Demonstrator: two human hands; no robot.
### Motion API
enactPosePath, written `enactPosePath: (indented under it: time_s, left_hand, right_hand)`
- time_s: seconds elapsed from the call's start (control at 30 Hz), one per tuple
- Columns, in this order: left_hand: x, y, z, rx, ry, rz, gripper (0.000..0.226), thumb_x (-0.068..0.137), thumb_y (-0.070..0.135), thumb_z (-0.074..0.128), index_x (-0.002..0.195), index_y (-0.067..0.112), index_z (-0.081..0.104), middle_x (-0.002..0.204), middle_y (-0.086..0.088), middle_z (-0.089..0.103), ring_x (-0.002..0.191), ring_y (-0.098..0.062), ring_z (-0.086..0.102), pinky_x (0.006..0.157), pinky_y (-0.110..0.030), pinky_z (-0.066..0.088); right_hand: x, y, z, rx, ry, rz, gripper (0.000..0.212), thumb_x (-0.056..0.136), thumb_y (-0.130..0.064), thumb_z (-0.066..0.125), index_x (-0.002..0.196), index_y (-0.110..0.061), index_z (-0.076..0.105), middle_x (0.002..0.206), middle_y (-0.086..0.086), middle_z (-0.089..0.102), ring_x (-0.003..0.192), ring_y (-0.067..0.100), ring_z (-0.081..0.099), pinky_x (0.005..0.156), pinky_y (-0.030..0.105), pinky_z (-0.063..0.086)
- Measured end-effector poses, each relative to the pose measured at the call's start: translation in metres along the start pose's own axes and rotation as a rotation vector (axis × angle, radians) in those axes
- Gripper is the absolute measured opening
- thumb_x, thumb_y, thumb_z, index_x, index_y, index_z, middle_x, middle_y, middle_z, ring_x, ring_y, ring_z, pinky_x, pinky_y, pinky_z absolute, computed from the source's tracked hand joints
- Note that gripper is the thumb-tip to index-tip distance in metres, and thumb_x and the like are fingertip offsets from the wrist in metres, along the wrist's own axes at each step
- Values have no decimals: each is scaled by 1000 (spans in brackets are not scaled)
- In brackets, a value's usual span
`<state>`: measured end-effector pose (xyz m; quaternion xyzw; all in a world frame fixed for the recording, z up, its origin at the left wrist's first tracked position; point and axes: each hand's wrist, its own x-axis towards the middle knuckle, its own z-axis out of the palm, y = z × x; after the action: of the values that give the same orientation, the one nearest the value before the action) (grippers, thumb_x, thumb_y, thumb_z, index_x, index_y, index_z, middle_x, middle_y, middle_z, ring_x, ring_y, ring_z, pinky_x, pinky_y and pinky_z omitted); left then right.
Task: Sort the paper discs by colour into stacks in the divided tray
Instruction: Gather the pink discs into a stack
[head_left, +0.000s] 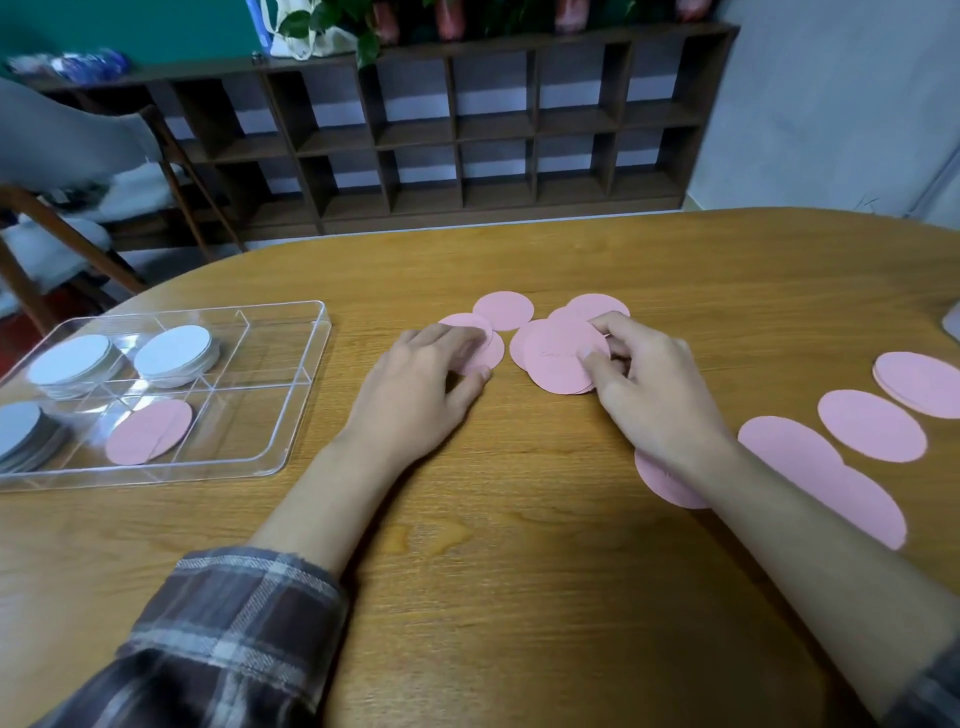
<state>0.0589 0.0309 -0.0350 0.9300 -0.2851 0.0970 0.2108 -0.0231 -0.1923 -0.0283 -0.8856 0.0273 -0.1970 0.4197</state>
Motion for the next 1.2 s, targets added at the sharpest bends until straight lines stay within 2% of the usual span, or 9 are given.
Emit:
enactPosePath:
  time_s: [0.23,0.43,0.57,0.73,0.83,0.9,0.97,1.07,1.2]
  left_hand:
    - [-4,1,-9,89,98,73,16,96,36,69,111,31,72,99,11,70,93,-19,70,70,-40,55]
    - [-7,3,-14,102,124,121,16,101,35,59,101,29,74,93,7,73,85,-26,70,65,-43,55]
    - [-12,13,-16,-29,189,178,15,99,29,59,94,21,70,86,7,69,79,-20,64,68,-43,54]
    - [-12,24,-16,-235,294,213,12,102,14,63,92,12,70,85,3,68,73,-12,53,71,-25,45]
    - [-11,25,-13,-290,315,181,9,101,13,67,97,11,75,87,8,70,72,-7,57,72,-16,45]
    - [-11,26,-11,-356,300,141,7,100,15,69,100,12,75,80,8,72,68,-7,64,70,-24,53]
    - [-12,29,-10,-466,275,73,5,99,14,71,102,11,74,69,3,73,62,-11,71,67,-31,59]
    - [-14,35,-9,-569,277,4,5,97,12,73,100,8,74,65,-3,73,58,-14,74,62,-35,63]
    - [-13,30,-8,-478,264,18,13,95,26,77,101,14,75,73,4,74,66,-6,72,65,-19,55]
  right_hand:
    - [1,0,-1,8,-8,-4,20,101,-12,55,109,-21,71,54,-13,52,54,9,45,53,15,32]
    - [0,1,-1,3,-9,0,20,101,-13,54,110,-20,71,54,-16,54,54,10,46,53,14,32]
    - [-1,-3,-2,-14,-14,-22,24,102,-14,55,116,-25,70,72,-5,70,63,16,56,60,17,38]
    - [-3,-9,-2,-13,-37,-71,26,105,-17,52,121,-27,70,92,-11,74,82,7,62,69,13,41]
    - [-5,-12,-2,2,-73,-82,29,106,-15,49,122,-28,70,84,-32,66,80,-2,59,68,9,38]
    - [-6,-12,-1,19,-105,-69,32,107,-15,47,123,-30,70,75,-41,58,80,-6,57,70,7,37]
    - [-8,-14,1,39,-125,-60,31,108,-21,45,124,-34,69,73,-36,59,80,-1,57,69,11,37]
    - [-11,-17,4,98,-162,-56,24,106,-30,52,123,-35,67,77,-7,66,73,14,57,70,28,44]
    - [-11,-15,5,4,-173,-95,21,104,-22,55,122,-29,65,78,6,66,74,20,58,74,35,46]
